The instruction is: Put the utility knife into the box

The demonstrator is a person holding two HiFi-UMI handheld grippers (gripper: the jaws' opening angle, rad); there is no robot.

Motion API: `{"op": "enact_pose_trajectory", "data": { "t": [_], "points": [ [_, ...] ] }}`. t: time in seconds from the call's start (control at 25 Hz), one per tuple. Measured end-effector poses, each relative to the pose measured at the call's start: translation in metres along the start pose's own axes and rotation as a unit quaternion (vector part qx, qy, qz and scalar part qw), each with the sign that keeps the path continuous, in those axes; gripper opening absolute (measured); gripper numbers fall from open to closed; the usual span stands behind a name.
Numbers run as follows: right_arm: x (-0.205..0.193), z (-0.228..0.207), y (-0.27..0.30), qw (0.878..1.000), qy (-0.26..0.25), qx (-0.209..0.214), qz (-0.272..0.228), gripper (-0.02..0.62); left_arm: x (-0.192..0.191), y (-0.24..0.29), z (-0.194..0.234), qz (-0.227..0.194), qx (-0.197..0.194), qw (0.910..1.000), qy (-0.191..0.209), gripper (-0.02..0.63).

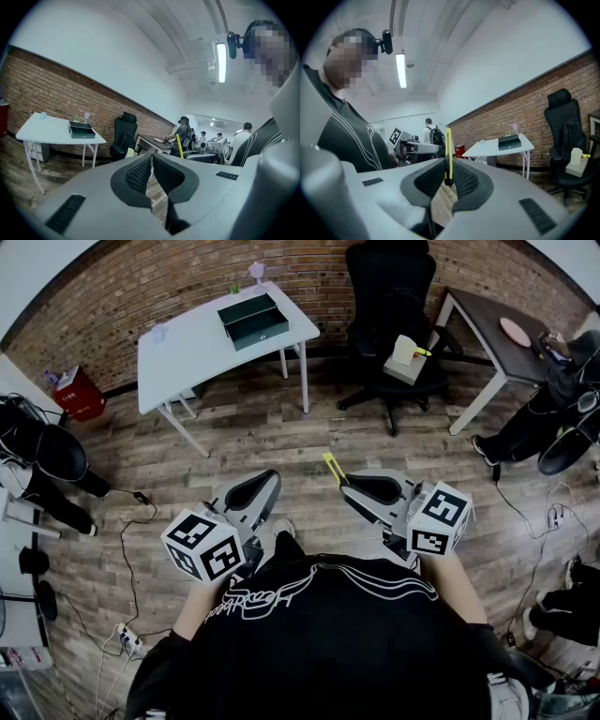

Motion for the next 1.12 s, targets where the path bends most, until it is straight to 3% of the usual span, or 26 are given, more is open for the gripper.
{"op": "enact_pose_trajectory", "data": {
  "t": [0.56, 0.88, 1.12],
  "points": [
    [-0.007, -0.025, -0.017, 0.999, 0.011, -0.033, -0.008, 0.055, 0.007, 0.035, -0.007, 0.026, -0.005, 0.9996, 0.014, 0.041],
    [-0.022, -0.060, -0.002, 0.999, 0.025, -0.047, 0.000, 0.055, 0.015, 0.070, 0.023, 0.039, -0.015, 0.9991, 0.006, 0.041],
    [-0.022, -0.108, 0.041, 0.999, 0.032, -0.040, 0.007, 0.055, 0.043, 0.095, 0.070, 0.043, -0.006, 0.9991, -0.003, 0.041]
  ]
}}
Point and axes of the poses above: the fingertips, and each gripper's own axes: y forward along the fingers, z to its left, x out of its top, the point moved 7 cm from there along -y, backward along the fingers, and after that the axes turned 15 degrees about -y, right-handed, at the moved point
